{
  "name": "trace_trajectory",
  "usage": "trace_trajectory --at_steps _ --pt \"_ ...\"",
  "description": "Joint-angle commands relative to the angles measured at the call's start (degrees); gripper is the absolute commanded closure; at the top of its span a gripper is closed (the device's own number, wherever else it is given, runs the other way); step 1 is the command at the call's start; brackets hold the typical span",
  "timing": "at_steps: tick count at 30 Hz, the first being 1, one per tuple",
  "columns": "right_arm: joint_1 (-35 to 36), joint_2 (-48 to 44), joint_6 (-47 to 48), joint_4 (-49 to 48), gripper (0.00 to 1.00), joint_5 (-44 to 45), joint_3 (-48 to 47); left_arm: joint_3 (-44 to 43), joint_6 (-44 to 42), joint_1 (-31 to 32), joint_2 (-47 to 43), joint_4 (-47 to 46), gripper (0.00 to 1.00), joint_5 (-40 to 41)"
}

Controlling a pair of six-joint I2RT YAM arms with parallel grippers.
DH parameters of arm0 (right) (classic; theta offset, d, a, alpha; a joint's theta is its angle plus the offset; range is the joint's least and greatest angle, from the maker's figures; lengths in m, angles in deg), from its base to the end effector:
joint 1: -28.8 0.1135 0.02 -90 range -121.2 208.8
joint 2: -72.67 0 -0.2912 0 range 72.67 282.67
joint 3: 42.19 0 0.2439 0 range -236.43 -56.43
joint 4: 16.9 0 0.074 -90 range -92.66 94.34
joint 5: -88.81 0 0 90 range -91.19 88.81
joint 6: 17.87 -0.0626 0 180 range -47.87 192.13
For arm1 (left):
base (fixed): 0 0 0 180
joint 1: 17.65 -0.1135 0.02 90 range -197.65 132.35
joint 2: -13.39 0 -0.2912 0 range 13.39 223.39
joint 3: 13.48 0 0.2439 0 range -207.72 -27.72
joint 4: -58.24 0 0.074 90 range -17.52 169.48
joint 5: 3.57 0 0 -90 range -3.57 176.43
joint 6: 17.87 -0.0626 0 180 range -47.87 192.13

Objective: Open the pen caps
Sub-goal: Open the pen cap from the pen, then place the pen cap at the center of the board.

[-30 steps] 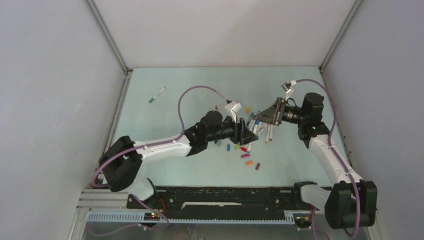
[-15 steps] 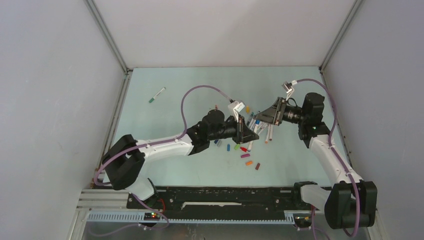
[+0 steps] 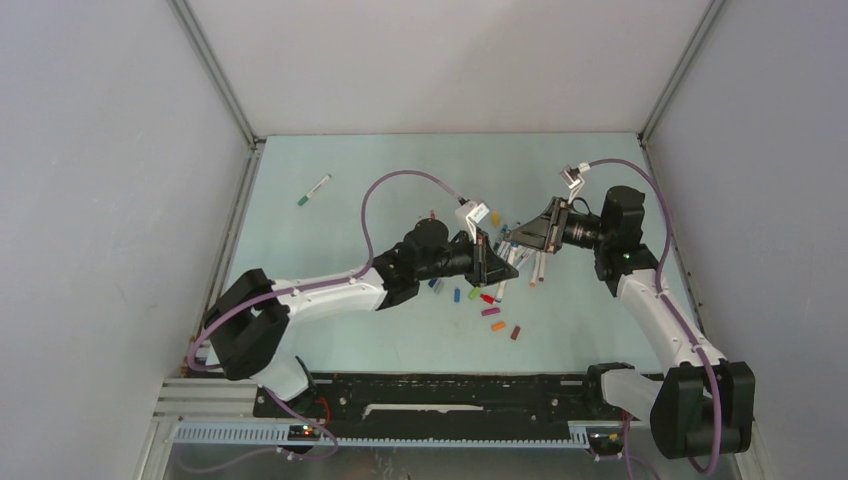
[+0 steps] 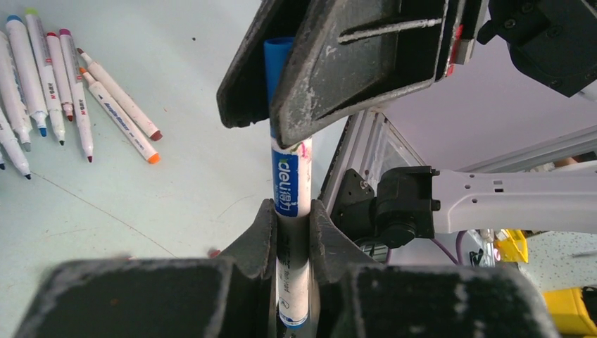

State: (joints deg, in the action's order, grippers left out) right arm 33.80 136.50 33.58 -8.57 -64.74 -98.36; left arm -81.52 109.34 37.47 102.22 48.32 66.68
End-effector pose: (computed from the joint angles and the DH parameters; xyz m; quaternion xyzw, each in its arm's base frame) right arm 0.2255 0.0760 0.3143 -0.1075 0.7415 0.5803 0.3192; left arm 0.1957 -0.3178 0.2930 0.2261 0.7332 -0.5442 0.3392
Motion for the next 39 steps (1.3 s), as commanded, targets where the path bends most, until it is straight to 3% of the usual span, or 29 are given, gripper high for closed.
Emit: trace_trajectory --at_steps 1,4,7,12,18,22,29,33,36,39 --pt "0.4 -0.5 -1.9 -2.3 1.0 -1.8 -0.4 -3.0 -1.6 0.1 -0.8 -1.1 0.98 0.1" --pt "-0.3 1.8 -2.0 -2.2 1.0 -2.5 -4.3 -2.9 -2.9 0.1 0.0 -0.2 0.98 -3.2" --pt "-1.3 7.4 4.2 5.5 1.0 -2.0 -17.0 -1.8 -3.4 0.2 0.3 1.5 0.99 -6.8" --pt "-3.3 12.7 2.4 3.1 1.0 3.0 -28.8 1.6 -3.9 0.6 -1.3 4.8 1.0 -9.9" --pt "-3.0 13.4 3.9 4.3 1.0 6.1 -33.6 5.4 -2.6 0.6 -2.1 4.3 1.0 -11.2" --pt "-4.2 11.7 11.6 12.6 1.0 6.8 -31.0 6.7 -3.8 0.5 -4.7 5.2 1.0 -8.0" --pt "-11.7 9.3 31.7 28.5 1.0 10.7 -11.4 9.6 -8.1 0.5 -12.0 9.7 0.98 0.8" --pt "-13.1 8.9 38.3 29.7 1.0 15.6 -4.5 9.7 -10.7 0.5 -14.4 13.7 0.98 6.0" --pt "-10.8 9.7 43.7 32.2 1.0 14.1 -5.2 10.2 -12.4 0.5 -17.1 17.3 0.98 12.1" --pt "-3.5 10.9 50.7 36.1 0.99 15.8 -5.4 12.1 -13.4 0.4 -21.1 18.9 0.97 17.1"
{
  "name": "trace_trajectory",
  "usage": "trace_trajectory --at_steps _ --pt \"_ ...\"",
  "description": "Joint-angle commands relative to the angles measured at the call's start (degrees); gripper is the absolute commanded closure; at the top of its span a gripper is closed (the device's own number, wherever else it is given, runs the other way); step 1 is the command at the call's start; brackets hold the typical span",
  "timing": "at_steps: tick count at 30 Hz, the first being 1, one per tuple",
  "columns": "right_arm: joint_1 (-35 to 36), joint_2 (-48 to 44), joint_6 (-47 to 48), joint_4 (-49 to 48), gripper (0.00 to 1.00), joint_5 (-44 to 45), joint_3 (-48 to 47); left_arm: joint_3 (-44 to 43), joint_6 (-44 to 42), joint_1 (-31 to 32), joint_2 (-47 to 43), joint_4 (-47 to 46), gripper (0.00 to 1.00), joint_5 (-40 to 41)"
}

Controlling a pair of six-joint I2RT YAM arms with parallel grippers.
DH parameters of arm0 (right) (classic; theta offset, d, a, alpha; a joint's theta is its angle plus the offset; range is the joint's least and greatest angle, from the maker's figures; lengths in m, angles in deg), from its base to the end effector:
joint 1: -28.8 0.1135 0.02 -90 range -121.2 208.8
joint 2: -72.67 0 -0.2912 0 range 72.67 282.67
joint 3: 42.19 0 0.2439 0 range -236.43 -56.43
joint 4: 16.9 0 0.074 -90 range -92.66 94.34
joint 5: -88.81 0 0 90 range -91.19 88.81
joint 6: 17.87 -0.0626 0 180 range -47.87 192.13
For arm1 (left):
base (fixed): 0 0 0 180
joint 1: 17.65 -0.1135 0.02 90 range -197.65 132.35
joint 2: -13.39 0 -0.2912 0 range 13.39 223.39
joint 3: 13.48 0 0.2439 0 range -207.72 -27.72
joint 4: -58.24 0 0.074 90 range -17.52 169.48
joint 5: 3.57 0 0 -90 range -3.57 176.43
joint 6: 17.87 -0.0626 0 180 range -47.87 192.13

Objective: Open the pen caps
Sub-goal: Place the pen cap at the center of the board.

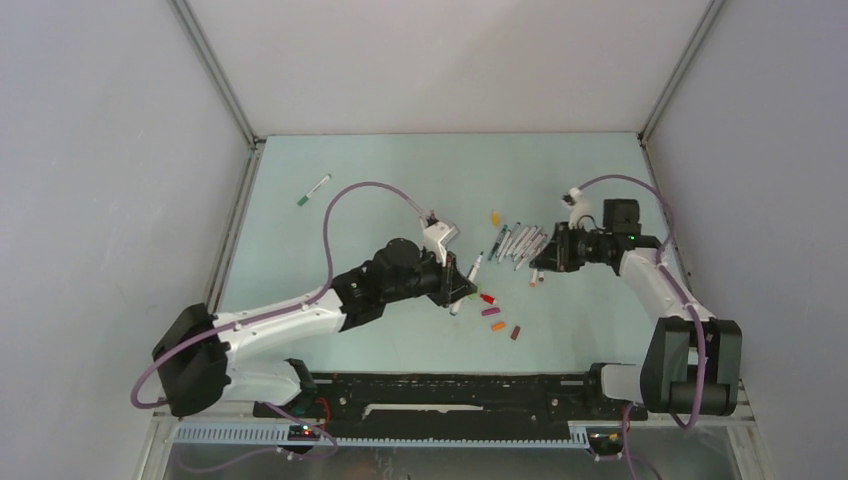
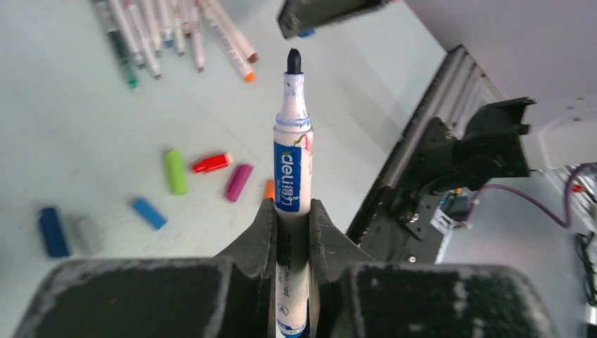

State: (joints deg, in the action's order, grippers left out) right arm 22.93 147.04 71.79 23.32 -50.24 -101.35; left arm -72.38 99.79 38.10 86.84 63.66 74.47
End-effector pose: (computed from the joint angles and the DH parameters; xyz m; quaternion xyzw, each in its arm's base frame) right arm 0.2457 0.0223 0.2352 -0.0761 0.8741 0.3828 0.2891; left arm 0.1583 -0.2555 0.2852 0.2557 0.7757 -0.4434 0.3693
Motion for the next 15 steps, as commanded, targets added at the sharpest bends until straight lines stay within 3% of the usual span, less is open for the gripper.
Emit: trace_trajectory --at_steps 1,5,11,15 --pt "9.9 0.9 14.7 5.1 0.99 2.5 -2.4 3.7 -4.0 -0.2 -7.7 4.1 0.97 10.9" --pt "16.9 4.1 19.0 7.1 0.95 7.5 -3.4 7.2 -4.5 -0.4 -13.8 6.1 0.97 17.4" --pt "18.8 6.3 19.4 9.3 0.94 9.7 -4.3 12.0 -3.7 -1.0 -21.2 6.4 0.94 23.4" --pt "20.3 5.1 29.4 15.2 0.92 17.2 -4.6 13.0 -3.0 -1.0 -22.0 6.6 0.95 23.4"
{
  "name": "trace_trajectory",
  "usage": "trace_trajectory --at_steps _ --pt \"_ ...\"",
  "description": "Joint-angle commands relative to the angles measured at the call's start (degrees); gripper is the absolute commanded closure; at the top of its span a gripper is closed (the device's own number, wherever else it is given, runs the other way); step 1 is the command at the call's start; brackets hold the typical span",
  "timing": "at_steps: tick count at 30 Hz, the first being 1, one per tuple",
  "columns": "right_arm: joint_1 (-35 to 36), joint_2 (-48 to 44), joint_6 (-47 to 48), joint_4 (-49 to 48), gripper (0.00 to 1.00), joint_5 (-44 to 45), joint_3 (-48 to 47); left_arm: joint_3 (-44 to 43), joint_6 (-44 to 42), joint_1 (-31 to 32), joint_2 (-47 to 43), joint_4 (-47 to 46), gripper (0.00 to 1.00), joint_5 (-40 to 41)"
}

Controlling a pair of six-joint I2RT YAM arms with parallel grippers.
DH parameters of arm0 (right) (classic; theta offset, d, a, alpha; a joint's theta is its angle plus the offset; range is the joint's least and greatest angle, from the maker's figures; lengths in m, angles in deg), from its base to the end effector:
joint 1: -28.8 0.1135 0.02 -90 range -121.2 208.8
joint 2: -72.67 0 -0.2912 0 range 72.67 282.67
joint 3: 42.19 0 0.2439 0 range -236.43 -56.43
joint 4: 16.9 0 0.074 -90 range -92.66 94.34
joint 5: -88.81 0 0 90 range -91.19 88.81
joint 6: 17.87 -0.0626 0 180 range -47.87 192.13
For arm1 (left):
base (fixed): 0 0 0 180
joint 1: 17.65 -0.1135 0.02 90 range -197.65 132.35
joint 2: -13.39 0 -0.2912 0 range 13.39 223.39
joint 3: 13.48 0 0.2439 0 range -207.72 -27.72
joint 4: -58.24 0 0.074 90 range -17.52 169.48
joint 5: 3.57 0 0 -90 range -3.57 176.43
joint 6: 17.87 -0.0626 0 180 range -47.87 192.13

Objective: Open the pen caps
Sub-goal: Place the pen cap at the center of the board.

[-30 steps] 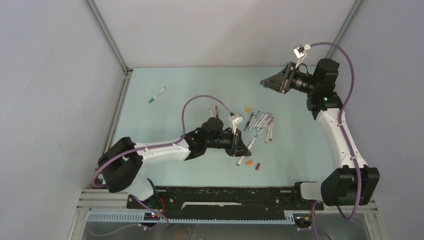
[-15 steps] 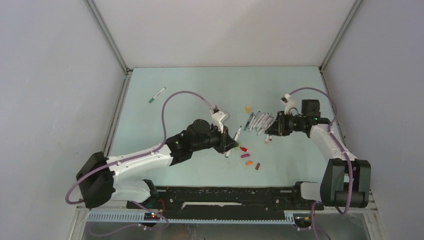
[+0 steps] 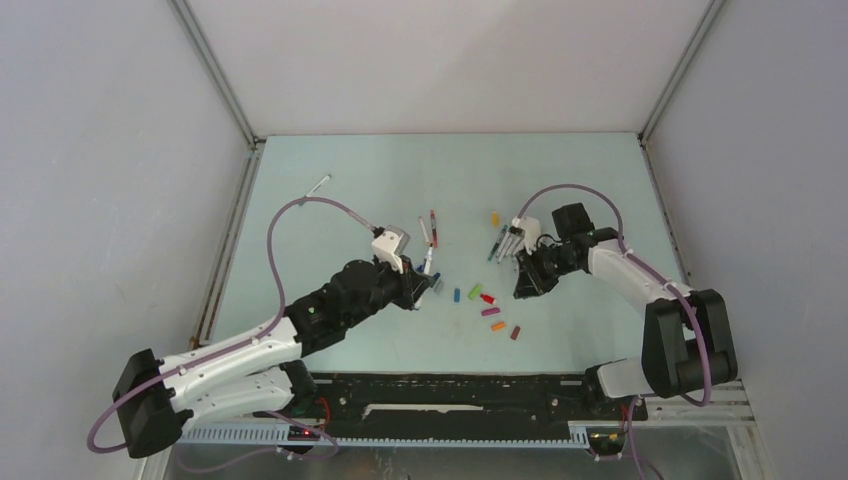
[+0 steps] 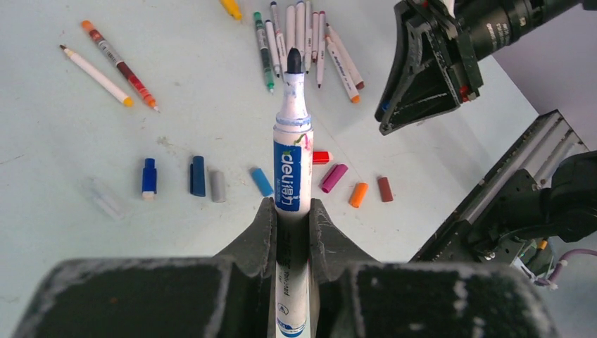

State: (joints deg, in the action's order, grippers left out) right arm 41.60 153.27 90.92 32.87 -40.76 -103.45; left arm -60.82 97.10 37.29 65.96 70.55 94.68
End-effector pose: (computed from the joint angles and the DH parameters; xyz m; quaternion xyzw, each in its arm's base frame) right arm 0.2312 0.0934 0.2058 -0.3109 0.8737 0.3235 0.1877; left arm 0.1312 -0.1713 0.2815 0.1670 0.7882 -0.3341 0.4891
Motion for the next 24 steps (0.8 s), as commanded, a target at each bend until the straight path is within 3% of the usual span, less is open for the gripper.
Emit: trace_trajectory --at_steps 1,4,8,18,24 --pt "1.9 -1.5 14.3 7.6 0.91 9.4 -2.4 1.6 -0.1 -0.2 -1.2 -0.5 0.95 3.1" --pt "2.0 -3.8 23.5 11.6 0.89 12.4 -0.8 1.6 -0.5 -0.2 -1.3 -0.6 0.95 3.1" --pt "3.4 -7.7 33.1 13.1 0.86 9.8 4.6 1.3 -1.1 -0.3 -1.1 -0.9 0.94 3.2" --pt "11.8 -5.3 30.3 1.6 0.79 22.2 12.9 1.9 -0.4 -0.3 -1.8 -1.2 0.94 2.9" --pt "13.8 -3.9 28.2 -0.1 0.67 25.6 13.5 2.1 -0.1 -0.3 -1.6 -1.9 0.94 2.4"
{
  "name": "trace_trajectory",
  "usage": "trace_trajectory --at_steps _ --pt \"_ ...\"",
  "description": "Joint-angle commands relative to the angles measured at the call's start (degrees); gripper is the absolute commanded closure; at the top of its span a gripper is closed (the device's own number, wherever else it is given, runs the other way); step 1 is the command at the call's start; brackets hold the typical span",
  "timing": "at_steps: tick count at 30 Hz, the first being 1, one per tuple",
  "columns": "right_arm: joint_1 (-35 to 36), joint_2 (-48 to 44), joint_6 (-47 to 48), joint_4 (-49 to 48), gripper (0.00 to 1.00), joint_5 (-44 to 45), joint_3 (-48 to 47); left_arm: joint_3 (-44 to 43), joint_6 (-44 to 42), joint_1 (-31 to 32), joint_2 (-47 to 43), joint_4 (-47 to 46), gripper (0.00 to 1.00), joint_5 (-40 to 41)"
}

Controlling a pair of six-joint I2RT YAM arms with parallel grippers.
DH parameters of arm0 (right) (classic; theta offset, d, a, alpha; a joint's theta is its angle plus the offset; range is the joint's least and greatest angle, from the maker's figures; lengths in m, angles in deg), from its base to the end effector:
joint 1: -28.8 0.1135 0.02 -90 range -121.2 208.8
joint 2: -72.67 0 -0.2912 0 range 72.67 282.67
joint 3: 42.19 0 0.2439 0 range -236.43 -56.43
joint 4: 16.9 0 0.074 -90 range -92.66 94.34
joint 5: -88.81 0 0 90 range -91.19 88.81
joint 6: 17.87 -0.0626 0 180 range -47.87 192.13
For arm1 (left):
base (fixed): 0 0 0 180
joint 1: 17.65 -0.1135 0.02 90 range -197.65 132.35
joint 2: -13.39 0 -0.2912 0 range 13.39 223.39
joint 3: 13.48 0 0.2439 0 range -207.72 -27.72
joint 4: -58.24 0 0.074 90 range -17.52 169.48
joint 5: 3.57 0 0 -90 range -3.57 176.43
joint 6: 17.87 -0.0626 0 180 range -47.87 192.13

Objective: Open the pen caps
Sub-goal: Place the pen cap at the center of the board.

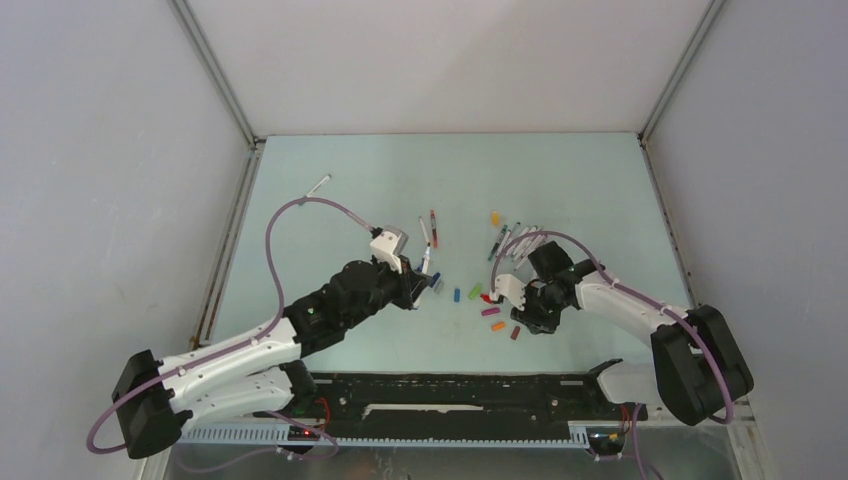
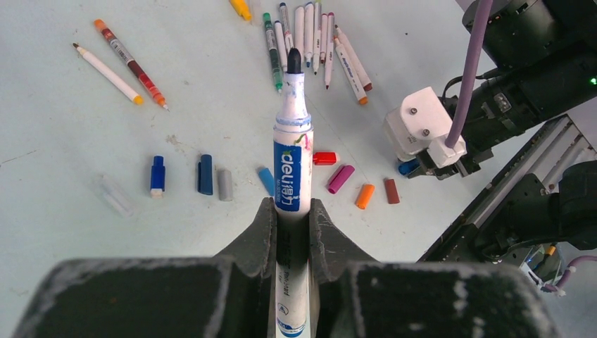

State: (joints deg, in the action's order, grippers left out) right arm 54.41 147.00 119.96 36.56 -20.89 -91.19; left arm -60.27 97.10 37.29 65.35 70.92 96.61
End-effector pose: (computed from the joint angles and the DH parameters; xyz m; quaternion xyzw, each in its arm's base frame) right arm 0.1601 0.1001 0.1591 -0.5997 0.7760 0.1485 0.1272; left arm 0.1312 -0.1676 0.2793 0.1577 0.7912 -0.3217 0.4956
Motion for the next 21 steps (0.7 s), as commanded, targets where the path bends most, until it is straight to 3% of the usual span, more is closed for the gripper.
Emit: trace_trajectory --at_steps 1,13,18,21 --pt "1.1 2.4 -1.0 -3.8 0.66 5.9 1.2 1.5 -0.1 -0.3 -0.9 -2.3 0.94 0.3" --pt "-0.8 -5.9 -3.9 1.0 0.6 1.3 -1.6 1.2 1.4 -0.3 0.7 -5.9 0.92 -5.8" --pt "-6.7 -12.0 -4.4 8.6 0.57 -10.5 -9.4 0.8 4.4 -0.3 3.7 -12.0 0.91 -11.8" --pt "-10.6 -12.8 -7.4 12.0 0.55 -23.8 -15.2 1.1 8.3 -0.3 6.3 -20.2 0.91 -13.8"
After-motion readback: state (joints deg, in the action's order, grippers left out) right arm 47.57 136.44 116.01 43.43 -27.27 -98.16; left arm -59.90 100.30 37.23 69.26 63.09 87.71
